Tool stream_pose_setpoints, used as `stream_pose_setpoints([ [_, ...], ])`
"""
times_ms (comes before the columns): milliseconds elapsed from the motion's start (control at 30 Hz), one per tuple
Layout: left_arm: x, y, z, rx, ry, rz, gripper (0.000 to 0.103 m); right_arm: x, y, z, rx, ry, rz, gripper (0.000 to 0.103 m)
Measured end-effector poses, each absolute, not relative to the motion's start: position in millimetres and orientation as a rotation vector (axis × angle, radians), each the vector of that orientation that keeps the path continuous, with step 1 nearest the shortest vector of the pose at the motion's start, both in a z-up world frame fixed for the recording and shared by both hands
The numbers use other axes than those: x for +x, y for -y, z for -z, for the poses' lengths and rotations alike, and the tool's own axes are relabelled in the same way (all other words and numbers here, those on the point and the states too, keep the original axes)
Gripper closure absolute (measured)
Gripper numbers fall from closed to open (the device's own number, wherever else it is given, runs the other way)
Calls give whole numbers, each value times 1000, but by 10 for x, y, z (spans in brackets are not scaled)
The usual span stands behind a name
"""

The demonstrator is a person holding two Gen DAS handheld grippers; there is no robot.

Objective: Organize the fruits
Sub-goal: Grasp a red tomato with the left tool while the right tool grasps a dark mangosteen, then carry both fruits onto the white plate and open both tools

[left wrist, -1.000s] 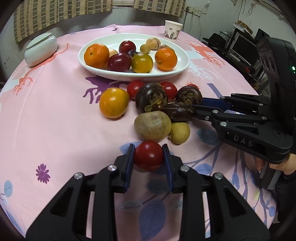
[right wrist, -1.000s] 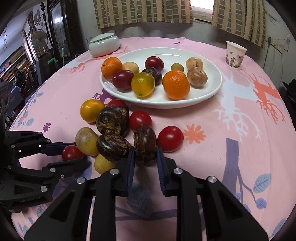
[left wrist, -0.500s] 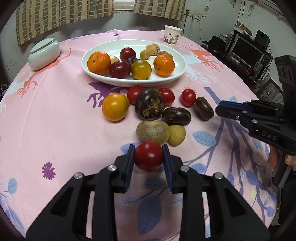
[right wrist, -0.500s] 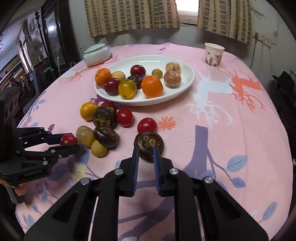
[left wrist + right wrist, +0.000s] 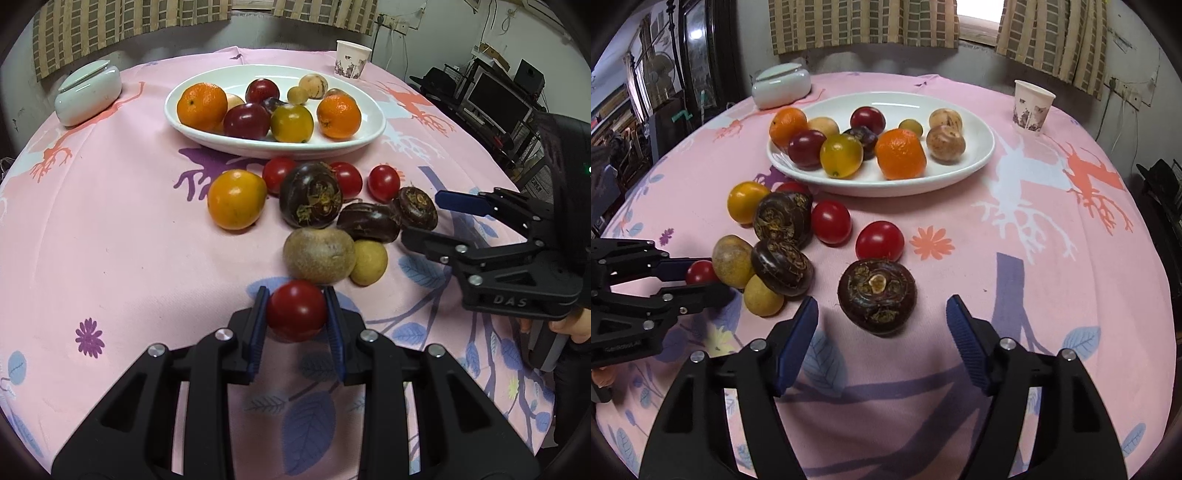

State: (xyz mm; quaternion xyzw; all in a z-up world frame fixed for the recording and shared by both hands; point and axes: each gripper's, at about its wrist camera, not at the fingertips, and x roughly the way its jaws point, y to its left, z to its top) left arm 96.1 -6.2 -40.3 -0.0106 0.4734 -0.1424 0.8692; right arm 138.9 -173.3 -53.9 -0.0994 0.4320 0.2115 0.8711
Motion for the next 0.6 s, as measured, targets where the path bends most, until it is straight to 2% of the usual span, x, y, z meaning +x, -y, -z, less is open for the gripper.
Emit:
stream_pose_setpoints([
  [67,962,68,405,-20,-989,299,73,1427,1714,576,-206,-901,-445,33],
  [200,976,81,407,-16,-987,299,73,1465,1723,611,-185,-891,-453,60],
  [600,830,115,138,6,-927,309,73,1128,2070,188,-86,-820,-467,60],
])
